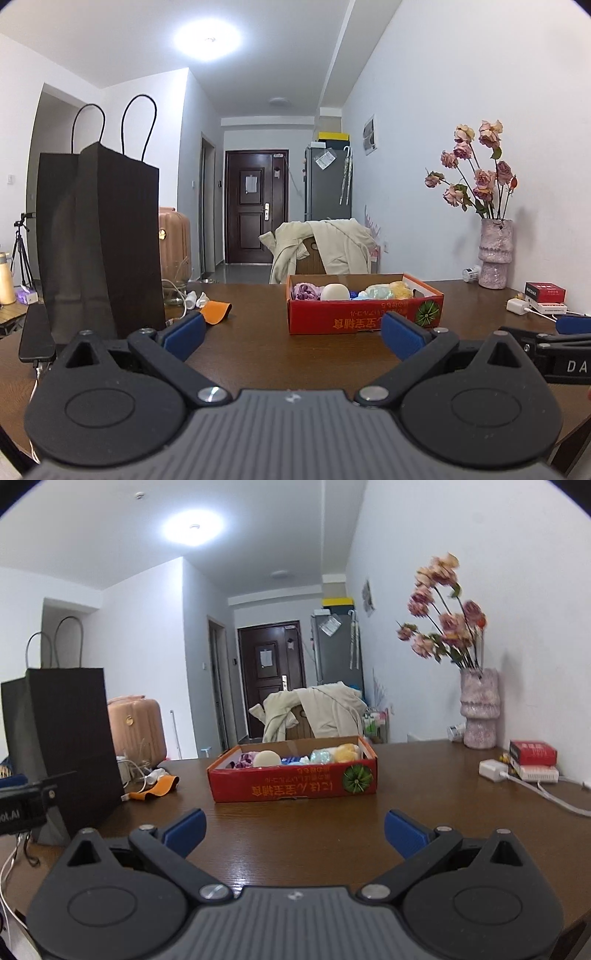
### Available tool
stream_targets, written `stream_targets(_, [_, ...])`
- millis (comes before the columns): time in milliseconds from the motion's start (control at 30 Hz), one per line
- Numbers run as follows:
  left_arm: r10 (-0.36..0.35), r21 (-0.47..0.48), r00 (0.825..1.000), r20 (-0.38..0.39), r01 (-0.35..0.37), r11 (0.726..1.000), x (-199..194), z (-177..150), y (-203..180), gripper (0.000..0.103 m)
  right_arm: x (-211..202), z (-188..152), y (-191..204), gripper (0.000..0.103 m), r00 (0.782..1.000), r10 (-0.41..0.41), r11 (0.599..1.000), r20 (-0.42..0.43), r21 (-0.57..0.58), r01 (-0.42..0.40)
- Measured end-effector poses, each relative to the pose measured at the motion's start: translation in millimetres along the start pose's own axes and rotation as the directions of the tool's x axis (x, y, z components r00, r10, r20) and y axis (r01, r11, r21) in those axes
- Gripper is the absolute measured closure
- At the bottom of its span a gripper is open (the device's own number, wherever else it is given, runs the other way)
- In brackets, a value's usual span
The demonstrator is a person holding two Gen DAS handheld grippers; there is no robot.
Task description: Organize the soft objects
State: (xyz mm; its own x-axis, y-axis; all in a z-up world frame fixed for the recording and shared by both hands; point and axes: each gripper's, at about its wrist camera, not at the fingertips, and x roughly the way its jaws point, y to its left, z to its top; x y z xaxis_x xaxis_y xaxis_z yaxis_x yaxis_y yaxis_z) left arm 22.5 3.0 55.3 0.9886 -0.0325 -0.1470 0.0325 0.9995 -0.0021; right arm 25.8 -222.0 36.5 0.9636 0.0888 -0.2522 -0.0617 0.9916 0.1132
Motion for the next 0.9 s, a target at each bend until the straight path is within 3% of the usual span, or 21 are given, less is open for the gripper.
stream_targets(900, [-0.021,0.003,1.0,0.0,0.021,1.0,-0.2,-0.9,0.7,0.0,7.3,2.2,1.6,0.0,0.999,0.034,0.999,-0.027,-0.027,-0.034])
